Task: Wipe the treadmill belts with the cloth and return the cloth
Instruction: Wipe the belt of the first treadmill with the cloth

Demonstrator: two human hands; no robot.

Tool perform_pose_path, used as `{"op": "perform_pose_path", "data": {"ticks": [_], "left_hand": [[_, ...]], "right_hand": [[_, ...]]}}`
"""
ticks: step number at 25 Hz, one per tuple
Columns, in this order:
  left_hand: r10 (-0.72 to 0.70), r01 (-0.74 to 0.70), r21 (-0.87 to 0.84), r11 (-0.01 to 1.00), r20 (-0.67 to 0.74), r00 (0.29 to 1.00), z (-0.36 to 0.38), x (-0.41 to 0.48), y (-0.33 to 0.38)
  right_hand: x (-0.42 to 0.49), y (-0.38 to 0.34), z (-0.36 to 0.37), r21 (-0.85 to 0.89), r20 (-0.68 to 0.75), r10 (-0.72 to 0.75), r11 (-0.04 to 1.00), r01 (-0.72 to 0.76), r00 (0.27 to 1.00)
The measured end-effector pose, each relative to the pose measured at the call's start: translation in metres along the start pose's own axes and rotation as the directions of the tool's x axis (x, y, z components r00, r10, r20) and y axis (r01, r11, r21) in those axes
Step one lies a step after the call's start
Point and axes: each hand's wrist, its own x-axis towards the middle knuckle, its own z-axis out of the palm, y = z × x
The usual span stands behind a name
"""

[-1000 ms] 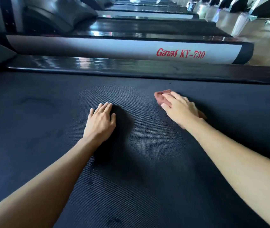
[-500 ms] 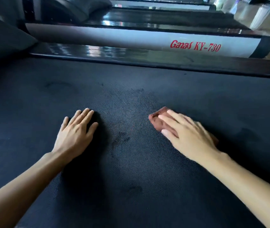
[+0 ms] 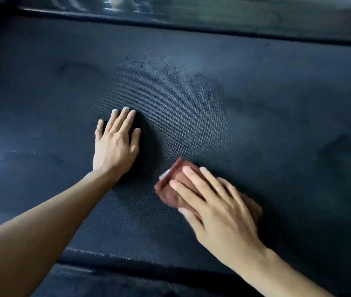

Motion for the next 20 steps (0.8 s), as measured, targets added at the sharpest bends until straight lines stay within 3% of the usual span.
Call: {"op": "perform_pose_path", "data": {"ticks": [3,7,11,14,17,20], "left_hand": [[0.007,-0.007,0.002,1.0,0.017,1.0,-0.001,0.0,0.0],[0.029,-0.029,-0.039,0.999,0.001,1.0,0.002,0.003,-0.004],[-0.011,0.002,-0.224,0.974,-0.041,0.999,0.0,0.007,-0.012],[-0.022,0.002,-0.236,0.972,-0.082,0.996,0.001,0.007,-0.01],[0.024,-0.039,-0.216,0.976,-0.07,0.997,0.0,0.007,-0.012],[0.118,-0.126,-0.148,0.981,-0.063,0.991,-0.011,0.011,-0.028]], "right_hand": [[0.004,0.033,-0.007,-0.069,-0.067,0.213,0.974,-0.217,0.975],[0.116,0.018,0.014,-0.037,-0.118,0.453,0.887,-0.459,0.884],[0.134,0.005,0.025,-0.053,-0.131,0.392,0.914,-0.401,0.911],[0.099,-0.015,0.021,-0.038,-0.135,0.299,0.951,-0.306,0.945],[0.036,-0.053,0.019,-0.064,-0.082,0.055,0.996,-0.061,0.995],[-0.019,-0.037,0.002,-0.046,0.027,-0.098,0.994,0.099,0.995]]}}
